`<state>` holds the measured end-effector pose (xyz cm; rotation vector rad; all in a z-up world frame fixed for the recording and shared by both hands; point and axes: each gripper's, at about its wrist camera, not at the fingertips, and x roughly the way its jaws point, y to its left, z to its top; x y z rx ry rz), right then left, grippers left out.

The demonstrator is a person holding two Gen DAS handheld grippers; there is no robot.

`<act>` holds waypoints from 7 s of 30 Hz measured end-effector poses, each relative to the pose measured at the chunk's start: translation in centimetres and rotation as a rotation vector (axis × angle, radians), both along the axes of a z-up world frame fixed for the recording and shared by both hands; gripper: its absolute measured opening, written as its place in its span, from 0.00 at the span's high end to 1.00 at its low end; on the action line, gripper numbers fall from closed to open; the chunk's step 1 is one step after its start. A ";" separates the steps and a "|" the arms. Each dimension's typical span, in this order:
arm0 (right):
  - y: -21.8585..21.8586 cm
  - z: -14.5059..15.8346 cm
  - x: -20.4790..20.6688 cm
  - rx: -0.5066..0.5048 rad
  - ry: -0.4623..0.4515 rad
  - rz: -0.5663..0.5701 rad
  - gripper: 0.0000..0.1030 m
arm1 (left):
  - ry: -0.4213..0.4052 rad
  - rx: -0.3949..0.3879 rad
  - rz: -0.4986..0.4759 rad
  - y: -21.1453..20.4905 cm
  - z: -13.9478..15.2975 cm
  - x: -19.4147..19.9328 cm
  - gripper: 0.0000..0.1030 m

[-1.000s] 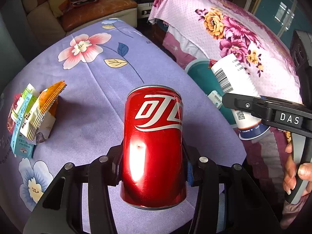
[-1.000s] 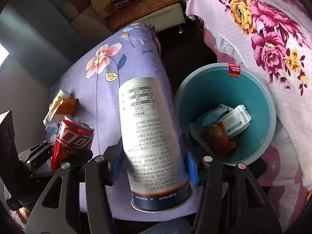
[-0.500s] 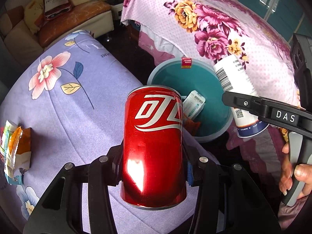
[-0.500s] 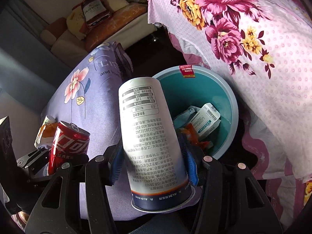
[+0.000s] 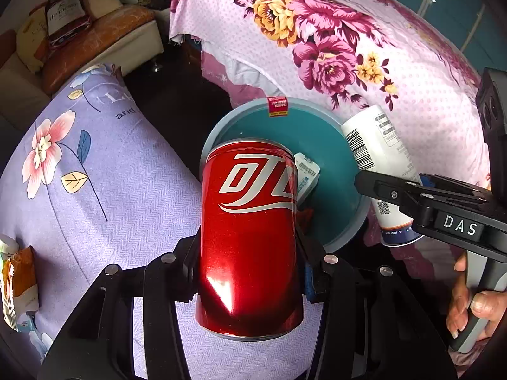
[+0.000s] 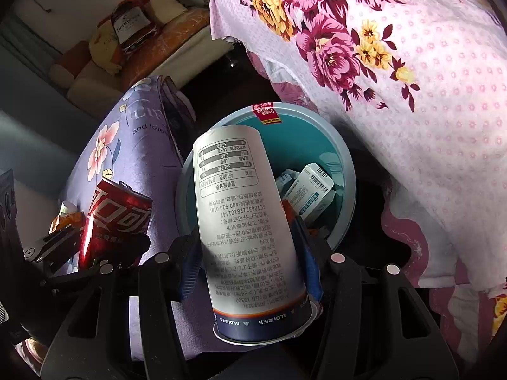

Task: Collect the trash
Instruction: 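Carry the red can and white cup over the teal wastebasket, then open the left gripper to drop the can while the right gripper drops the cup, then withdraw both open grippers from above the wastebasket toward the bed, then grasp the light-blue milk carton with the left gripper while the right gripper grasps the orange snack bag, then carry the milk carton and orange snack bag over the teal wastebasket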

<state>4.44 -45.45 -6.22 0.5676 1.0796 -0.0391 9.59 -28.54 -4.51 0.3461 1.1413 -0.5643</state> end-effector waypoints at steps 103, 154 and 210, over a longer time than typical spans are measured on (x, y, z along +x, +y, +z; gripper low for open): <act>27.8 8.3 7.7 -0.216 0.023 0.391 0.21 | -0.096 -0.331 0.589 36.2 6.6 -2.4 0.06; 29.1 3.0 9.0 -0.259 0.003 0.470 0.79 | 0.053 -0.210 0.427 33.5 -0.2 -0.2 0.56; 14.9 7.6 3.9 -0.157 -0.203 0.235 0.79 | -0.073 -0.071 0.299 17.5 3.9 -1.2 0.64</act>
